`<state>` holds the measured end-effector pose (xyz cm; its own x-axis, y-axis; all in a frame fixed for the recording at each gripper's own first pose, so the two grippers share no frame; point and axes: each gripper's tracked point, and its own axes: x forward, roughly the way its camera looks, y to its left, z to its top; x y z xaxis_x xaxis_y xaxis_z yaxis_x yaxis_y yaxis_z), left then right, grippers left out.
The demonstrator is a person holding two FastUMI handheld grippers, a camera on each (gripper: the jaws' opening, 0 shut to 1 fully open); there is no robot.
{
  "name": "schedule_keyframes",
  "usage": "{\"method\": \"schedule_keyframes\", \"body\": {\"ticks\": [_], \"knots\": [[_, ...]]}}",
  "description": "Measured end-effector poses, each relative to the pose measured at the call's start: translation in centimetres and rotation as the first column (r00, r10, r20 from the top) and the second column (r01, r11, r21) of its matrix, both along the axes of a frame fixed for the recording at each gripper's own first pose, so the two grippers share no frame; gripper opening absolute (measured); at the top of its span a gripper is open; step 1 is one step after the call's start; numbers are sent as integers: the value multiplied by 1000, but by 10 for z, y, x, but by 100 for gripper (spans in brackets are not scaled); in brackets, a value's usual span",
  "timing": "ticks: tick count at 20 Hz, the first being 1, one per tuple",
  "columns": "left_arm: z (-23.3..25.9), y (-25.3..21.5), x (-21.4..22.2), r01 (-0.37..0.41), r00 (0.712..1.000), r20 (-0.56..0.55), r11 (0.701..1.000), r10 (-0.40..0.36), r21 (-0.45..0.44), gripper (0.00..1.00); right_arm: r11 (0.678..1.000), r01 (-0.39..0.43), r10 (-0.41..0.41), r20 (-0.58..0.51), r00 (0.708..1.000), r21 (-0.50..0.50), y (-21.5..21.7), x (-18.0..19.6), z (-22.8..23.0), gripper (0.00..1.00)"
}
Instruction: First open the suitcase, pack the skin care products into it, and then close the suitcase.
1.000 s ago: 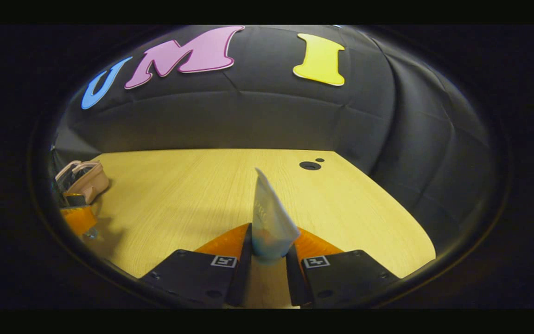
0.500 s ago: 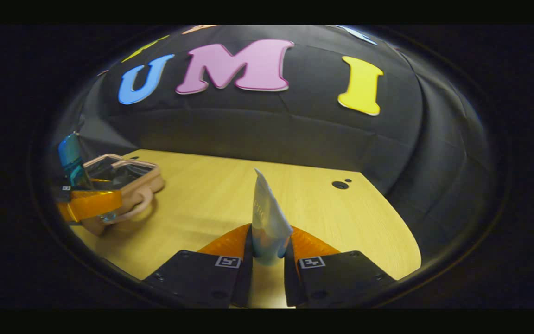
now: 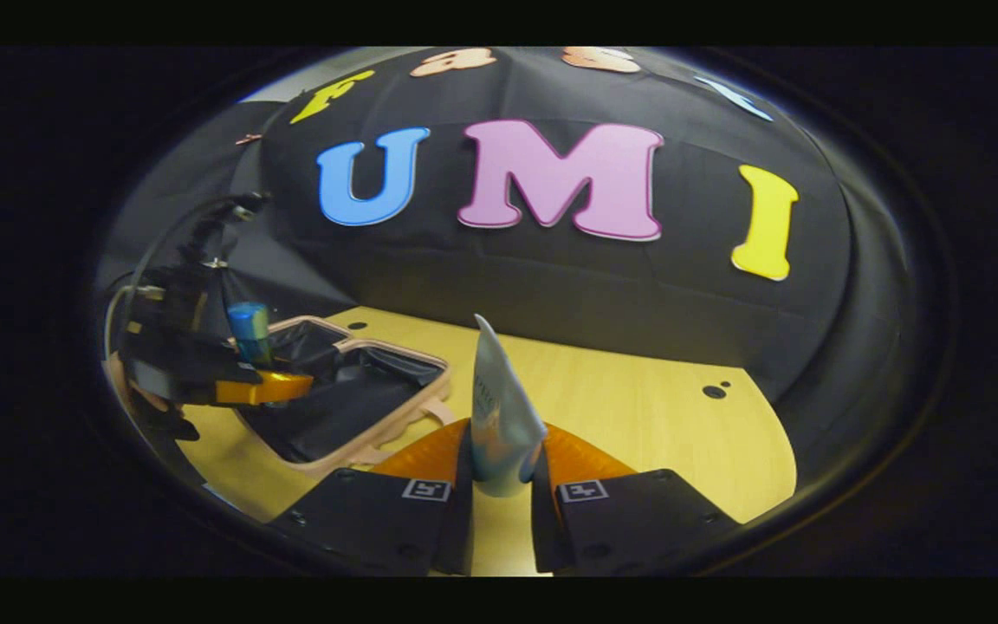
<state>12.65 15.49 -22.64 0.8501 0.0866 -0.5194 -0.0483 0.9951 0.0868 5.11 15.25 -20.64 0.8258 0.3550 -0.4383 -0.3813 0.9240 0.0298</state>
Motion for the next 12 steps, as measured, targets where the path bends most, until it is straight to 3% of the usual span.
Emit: {"method": "schedule_keyframes", "body": {"ticks": [3, 7, 9, 10, 12], "knots": [[-32, 28, 9, 0, 990, -140, 999, -4, -33, 51, 999, -16, 16, 16, 1000, 39, 32, -8, 25, 25], [-69, 44, 17, 8, 955, -296, 999, -21, -45, 51, 995, -33, 32, 4, 999, 92, 62, -21, 41, 30], [-84, 41, 17, 16, 925, -376, 997, -43, -75, 48, 993, -29, 30, -13, 999, 112, 69, -27, 44, 25], [-92, 39, 18, 20, 904, -424, 996, -58, -92, 51, 993, -21, 23, -21, 1000, 118, 71, -29, 44, 30], [-104, 38, 18, 25, 861, -503, 995, -70, -96, 51, 992, -1, 5, -28, 1000, 126, 70, -32, 45, 30]]}}
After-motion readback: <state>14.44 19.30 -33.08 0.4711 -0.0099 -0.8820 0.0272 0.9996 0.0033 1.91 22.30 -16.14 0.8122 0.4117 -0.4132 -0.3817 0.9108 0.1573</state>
